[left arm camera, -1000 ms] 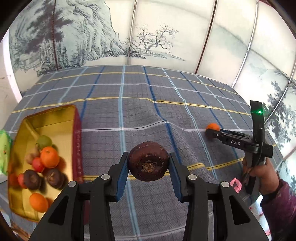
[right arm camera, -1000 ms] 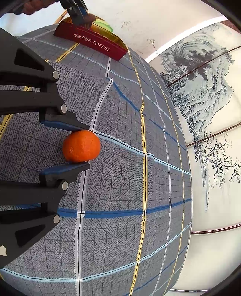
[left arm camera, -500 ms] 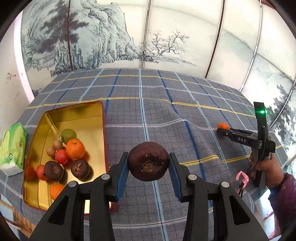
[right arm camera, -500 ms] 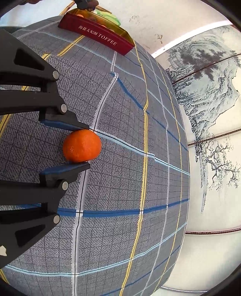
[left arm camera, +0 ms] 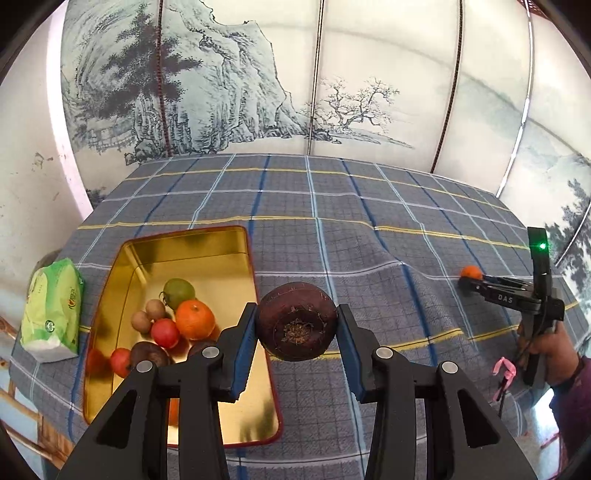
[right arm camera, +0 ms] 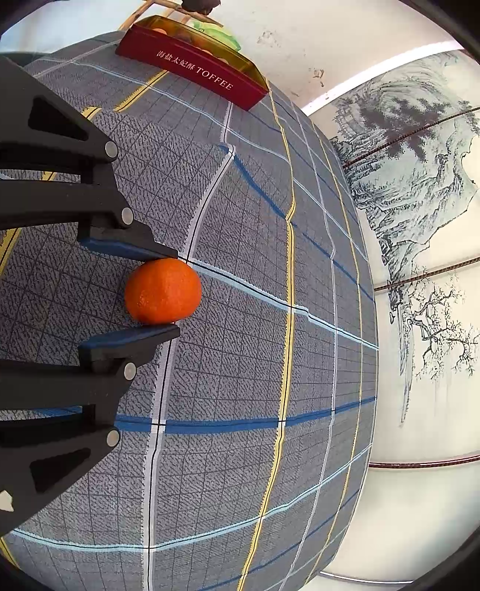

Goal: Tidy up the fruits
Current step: 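Carry the dark brown fruit into the tin and open the left gripper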

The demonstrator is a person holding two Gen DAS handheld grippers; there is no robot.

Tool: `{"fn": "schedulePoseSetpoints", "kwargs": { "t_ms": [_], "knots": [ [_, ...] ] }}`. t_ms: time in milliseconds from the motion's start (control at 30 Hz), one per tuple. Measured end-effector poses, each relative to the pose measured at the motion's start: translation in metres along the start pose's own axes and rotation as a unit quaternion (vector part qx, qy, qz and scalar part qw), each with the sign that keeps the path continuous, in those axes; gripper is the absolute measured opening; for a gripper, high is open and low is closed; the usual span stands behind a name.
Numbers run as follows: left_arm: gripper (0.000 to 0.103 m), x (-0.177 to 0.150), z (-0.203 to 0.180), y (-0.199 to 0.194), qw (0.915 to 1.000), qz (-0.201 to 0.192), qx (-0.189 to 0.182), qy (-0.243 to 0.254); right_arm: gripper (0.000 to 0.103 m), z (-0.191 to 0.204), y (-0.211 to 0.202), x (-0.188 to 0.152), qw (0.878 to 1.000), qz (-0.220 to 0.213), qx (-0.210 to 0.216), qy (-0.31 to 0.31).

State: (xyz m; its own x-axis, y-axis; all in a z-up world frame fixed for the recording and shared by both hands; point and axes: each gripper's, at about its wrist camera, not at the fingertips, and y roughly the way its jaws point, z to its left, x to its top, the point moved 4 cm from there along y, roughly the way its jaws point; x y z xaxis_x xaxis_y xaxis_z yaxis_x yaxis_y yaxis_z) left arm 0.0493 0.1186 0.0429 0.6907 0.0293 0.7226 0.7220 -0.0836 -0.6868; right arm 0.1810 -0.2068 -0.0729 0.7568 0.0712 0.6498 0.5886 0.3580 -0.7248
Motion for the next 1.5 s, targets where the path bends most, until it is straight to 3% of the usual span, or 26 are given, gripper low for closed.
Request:
{"fn": "schedulePoseSetpoints", "kwargs": {
  "t_ms": [200,1500],
  "knots": [
    [0.043,0.003,0.007,-0.007,0.9996,-0.019,0.019,-0.001,0.031,0.000,0.001,0.000,1.000,0.001,-0.006,-0.006],
    [0.043,-0.023,0.046,0.007,0.9976,0.003,0.066,-0.022,0.032,0.004,0.002,-0.001,1.000,0.003,-0.021,-0.017]
  ]
}}
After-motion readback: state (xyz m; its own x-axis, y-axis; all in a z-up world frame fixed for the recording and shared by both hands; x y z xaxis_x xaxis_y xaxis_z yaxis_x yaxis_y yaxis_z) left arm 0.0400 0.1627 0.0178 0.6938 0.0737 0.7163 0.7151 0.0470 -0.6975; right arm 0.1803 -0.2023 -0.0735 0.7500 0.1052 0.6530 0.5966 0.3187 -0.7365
